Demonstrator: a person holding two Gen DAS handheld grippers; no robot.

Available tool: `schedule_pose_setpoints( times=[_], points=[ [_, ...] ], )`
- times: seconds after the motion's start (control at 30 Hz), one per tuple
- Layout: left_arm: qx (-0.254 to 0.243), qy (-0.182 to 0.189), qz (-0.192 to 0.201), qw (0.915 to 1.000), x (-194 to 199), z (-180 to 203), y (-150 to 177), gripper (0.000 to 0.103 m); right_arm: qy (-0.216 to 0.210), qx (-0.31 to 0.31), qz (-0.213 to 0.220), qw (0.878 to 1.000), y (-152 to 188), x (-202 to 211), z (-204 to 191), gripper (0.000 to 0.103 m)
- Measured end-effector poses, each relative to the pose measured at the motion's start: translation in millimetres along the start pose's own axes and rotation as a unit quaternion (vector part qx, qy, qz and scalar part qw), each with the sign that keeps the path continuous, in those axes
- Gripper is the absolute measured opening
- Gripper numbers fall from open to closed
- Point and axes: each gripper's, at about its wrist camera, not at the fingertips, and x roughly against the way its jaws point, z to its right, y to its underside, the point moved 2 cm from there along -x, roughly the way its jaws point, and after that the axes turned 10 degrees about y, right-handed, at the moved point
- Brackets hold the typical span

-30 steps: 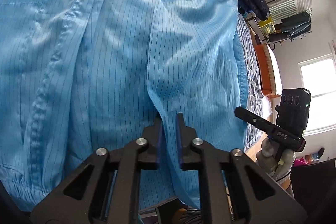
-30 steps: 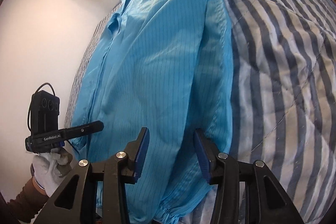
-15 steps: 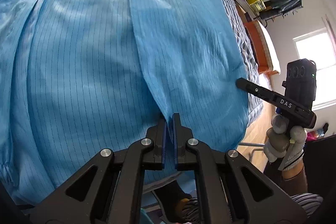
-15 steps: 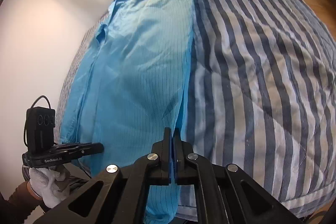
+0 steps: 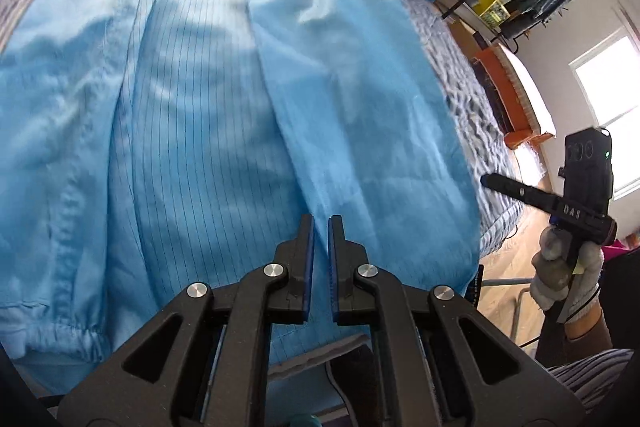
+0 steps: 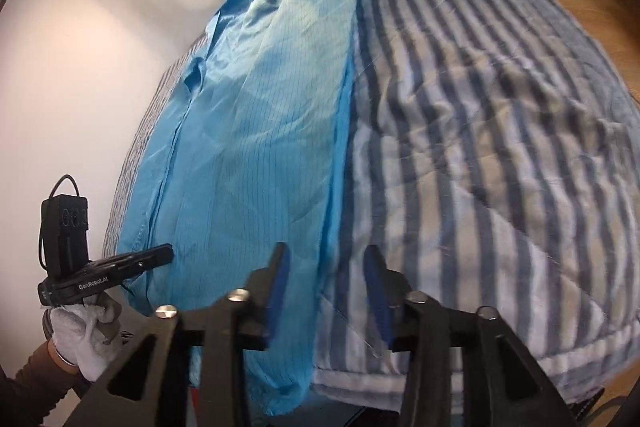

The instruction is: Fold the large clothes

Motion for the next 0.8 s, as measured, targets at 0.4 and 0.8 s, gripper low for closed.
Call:
schedule_pose_setpoints(
  times=[0.4,0.8],
  points=[
    [-0.049,-0.007,0.05,0.9975,-28,44,-79,0.003,-0.095,-0.022,-0.018,0.995,22,-32,0,0.011],
    [0.01,-0.009,0.079,0.9968,-117,-14,-148,0.003,-0.103,-0.035,-0.011,0.994,19,-25,-3,0.0]
  ],
)
